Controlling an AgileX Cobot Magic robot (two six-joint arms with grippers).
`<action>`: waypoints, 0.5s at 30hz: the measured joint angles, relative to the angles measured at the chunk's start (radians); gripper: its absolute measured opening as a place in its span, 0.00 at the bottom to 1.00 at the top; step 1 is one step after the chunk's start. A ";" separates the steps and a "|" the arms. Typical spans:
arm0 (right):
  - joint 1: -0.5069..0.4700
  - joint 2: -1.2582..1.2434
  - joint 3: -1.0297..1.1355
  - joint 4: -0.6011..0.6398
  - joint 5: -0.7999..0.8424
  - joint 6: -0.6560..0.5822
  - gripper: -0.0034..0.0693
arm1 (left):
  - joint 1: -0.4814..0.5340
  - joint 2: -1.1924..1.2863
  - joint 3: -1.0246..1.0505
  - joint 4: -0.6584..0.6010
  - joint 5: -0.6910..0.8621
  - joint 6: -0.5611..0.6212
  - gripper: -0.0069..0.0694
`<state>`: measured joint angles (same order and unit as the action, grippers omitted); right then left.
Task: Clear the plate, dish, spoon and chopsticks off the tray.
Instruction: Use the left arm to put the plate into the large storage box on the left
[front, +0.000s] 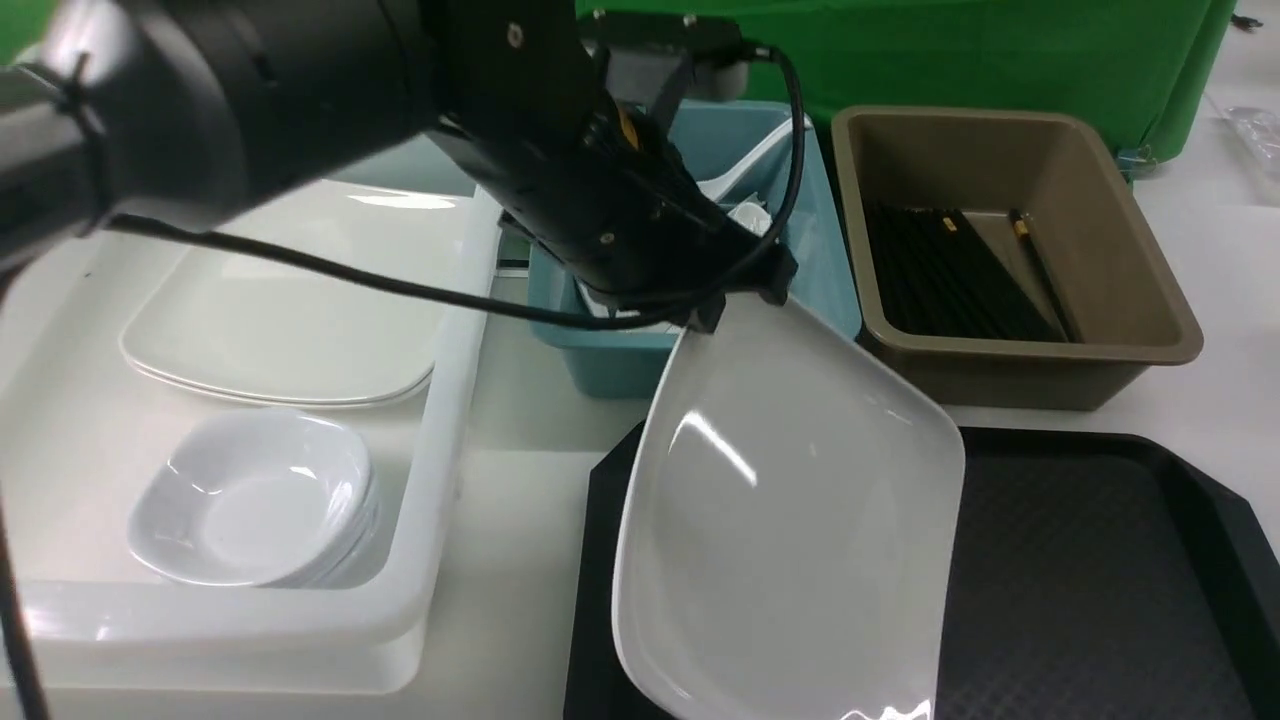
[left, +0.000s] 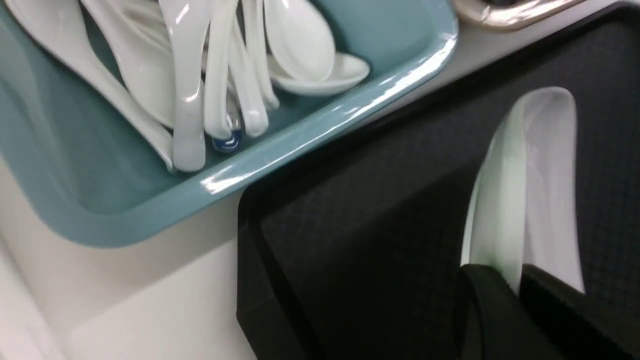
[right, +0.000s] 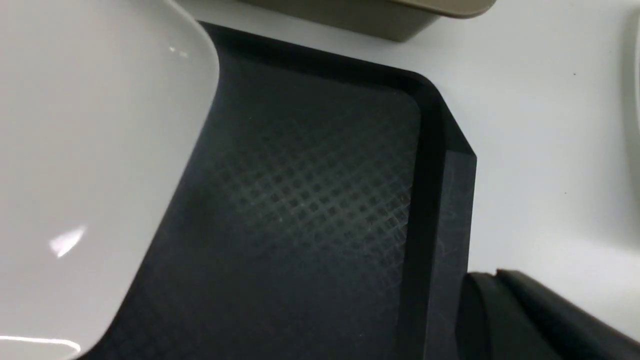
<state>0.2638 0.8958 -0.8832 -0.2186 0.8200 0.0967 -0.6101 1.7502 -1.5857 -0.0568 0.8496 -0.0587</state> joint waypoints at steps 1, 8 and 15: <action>0.000 0.000 0.000 0.000 0.000 0.000 0.11 | 0.000 0.004 0.000 0.000 0.000 0.000 0.12; 0.000 0.000 0.000 0.002 -0.010 0.000 0.12 | 0.000 -0.010 -0.032 0.000 0.004 0.003 0.12; 0.000 0.000 0.000 0.003 -0.029 0.000 0.14 | 0.000 -0.029 -0.062 0.018 0.004 0.007 0.12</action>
<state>0.2638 0.8958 -0.8832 -0.2158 0.7913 0.0967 -0.6101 1.7214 -1.6480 -0.0388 0.8539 -0.0515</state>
